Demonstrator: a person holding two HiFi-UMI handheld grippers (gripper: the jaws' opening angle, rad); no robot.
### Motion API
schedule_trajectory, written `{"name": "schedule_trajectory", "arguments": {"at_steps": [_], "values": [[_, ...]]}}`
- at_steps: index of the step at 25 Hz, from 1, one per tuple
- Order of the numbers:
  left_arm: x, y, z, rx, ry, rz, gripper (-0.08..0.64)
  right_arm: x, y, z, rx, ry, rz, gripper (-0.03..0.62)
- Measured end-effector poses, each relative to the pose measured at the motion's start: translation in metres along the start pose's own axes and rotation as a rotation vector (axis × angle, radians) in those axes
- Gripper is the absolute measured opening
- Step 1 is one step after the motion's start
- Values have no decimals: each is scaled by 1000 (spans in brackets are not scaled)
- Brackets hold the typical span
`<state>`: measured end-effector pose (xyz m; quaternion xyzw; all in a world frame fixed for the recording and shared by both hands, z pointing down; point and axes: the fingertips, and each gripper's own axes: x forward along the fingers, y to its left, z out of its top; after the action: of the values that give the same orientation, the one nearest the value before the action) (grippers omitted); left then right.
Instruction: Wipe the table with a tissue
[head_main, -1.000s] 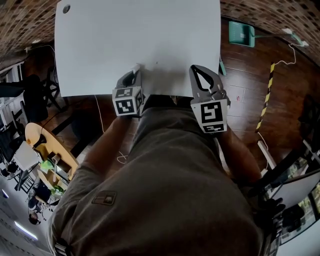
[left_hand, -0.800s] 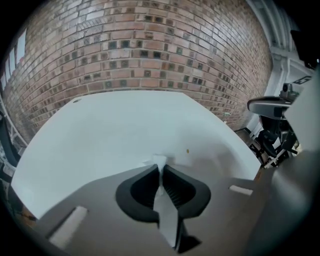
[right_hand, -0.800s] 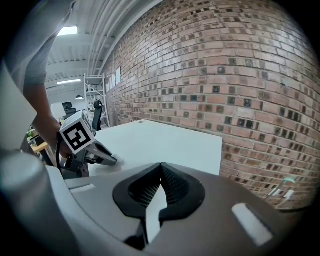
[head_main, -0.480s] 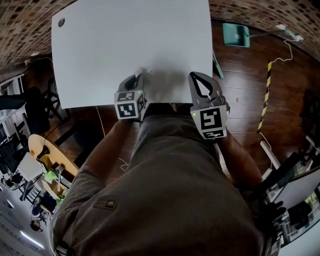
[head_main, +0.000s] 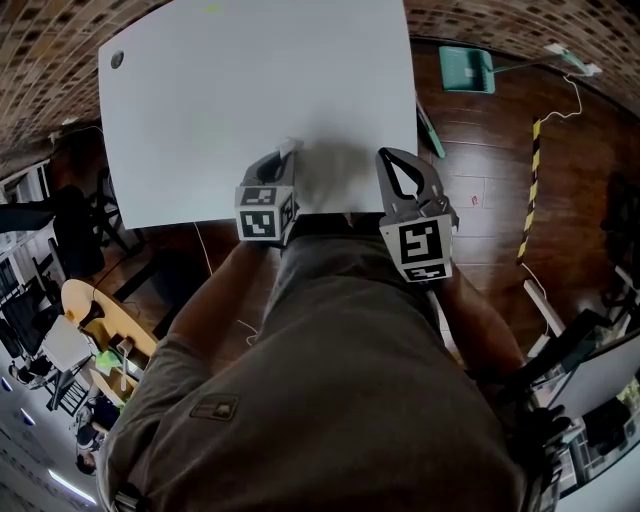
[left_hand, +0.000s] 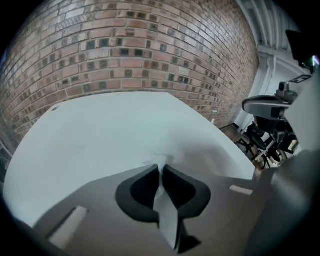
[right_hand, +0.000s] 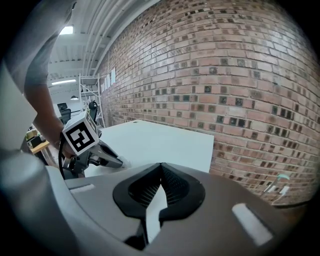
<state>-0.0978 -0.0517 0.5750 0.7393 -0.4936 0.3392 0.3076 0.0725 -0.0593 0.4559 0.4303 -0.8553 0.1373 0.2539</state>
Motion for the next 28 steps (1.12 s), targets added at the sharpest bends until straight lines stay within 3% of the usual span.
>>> {"name": "schedule_trajectory", "arguments": {"at_steps": [17,28], "values": [[3,-52,-3,128,36,-207,25,-1,3,0,-13,5,-2,15],[-20,-26,-26,103,37,-200,25,15,35,16,-50,4,50,14]]}}
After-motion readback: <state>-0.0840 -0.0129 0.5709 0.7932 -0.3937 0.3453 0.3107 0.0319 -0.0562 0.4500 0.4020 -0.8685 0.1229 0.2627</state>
